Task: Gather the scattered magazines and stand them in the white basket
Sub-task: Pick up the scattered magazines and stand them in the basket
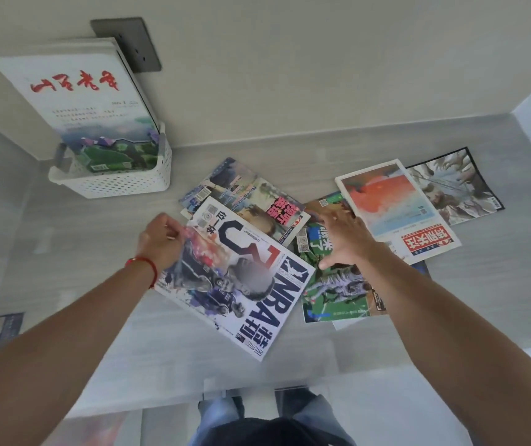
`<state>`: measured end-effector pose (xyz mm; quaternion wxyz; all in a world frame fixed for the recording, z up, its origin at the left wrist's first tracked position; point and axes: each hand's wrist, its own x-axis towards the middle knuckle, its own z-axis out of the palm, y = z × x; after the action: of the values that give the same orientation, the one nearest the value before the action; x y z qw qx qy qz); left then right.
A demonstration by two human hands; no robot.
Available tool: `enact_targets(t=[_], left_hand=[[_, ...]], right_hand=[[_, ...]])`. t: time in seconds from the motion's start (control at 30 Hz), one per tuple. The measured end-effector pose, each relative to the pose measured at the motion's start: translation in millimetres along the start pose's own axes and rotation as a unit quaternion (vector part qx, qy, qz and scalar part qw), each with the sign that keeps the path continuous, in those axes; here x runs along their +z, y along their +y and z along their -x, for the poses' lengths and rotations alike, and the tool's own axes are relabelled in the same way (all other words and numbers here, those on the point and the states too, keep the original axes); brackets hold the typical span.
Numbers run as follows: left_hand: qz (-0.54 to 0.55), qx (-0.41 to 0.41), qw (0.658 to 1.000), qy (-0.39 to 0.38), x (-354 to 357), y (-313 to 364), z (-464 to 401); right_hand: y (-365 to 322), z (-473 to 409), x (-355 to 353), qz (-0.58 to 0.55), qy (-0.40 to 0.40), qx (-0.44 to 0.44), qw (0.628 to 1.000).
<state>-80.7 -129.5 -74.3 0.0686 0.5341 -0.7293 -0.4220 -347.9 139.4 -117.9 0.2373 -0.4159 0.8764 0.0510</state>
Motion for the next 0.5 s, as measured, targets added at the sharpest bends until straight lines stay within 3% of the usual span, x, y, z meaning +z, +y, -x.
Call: enact_targets(t=[0.17,0.4,0.47,0.5], left_hand=[[0.009,-0.090,0.996,0.024,-14.6,-14.1,-21.3],[0.223,-0.284,0.932,0.012,-13.9,-61.5,-0.3],[0.179,-0.295,0.938,-0.041,-1.5,-64.5,12.4],[0.081,-0.266,0.959,-0.050,5.4,-60.7,19.6]], right_hand=[[0.0,6.7,-6.7,-0.001,-0.035,0.025,0.999],[17.1,16.8,-51.9,-0.190,-0.062,0.008,0.980],[11.6,18.7,-80.5,-0.197,-0.065,-0.003,0.978],[4.5,20.8,-94.6,-0.202,-0.066,-0.009,0.977]])
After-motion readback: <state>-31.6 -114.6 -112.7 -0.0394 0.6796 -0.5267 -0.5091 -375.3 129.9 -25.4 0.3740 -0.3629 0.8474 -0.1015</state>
